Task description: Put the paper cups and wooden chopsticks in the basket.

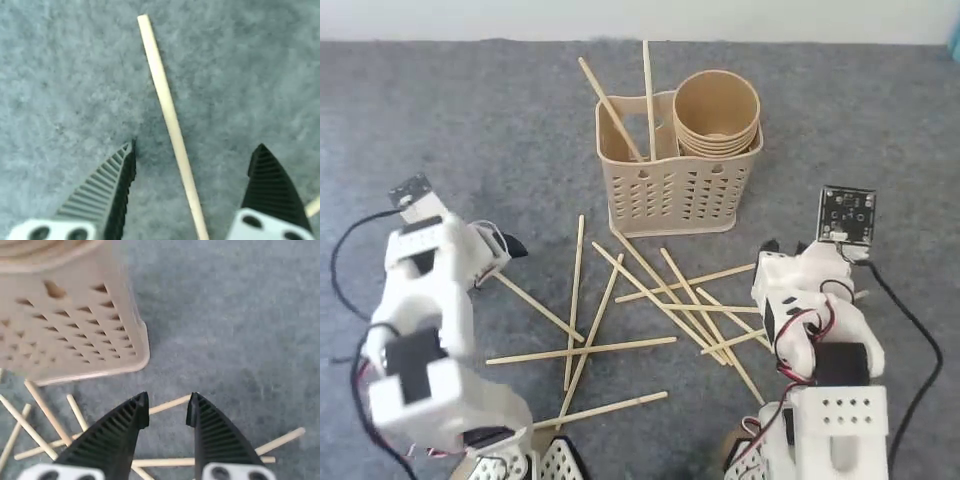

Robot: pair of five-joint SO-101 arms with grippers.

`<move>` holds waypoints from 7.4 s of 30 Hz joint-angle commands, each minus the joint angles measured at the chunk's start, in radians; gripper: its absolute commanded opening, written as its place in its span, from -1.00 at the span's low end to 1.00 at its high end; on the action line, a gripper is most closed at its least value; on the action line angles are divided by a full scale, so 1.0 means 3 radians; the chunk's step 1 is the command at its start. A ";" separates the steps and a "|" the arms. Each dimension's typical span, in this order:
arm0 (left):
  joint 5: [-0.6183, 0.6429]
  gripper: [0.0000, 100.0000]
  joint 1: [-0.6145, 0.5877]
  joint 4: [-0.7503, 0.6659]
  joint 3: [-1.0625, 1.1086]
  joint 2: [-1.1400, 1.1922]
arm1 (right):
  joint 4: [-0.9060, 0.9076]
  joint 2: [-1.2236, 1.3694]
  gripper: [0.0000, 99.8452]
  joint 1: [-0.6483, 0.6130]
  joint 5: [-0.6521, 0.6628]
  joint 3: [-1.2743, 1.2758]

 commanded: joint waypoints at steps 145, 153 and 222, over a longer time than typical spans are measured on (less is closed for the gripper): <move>-0.1222 -0.35 -0.2097 -0.0690 -0.0355 -0.2537 | 0.0923 0.0412 -0.72 -0.3291 0.1432 -0.0138; -0.1222 -0.35 -0.2542 -0.0941 -0.0872 -0.1529 | -0.0120 0.2125 -0.71 -0.3895 0.1141 -0.0271; -0.0895 -0.35 -0.2920 -0.0624 -0.2555 0.0552 | 0.0857 0.0959 -0.98 -0.3081 0.0956 -0.1391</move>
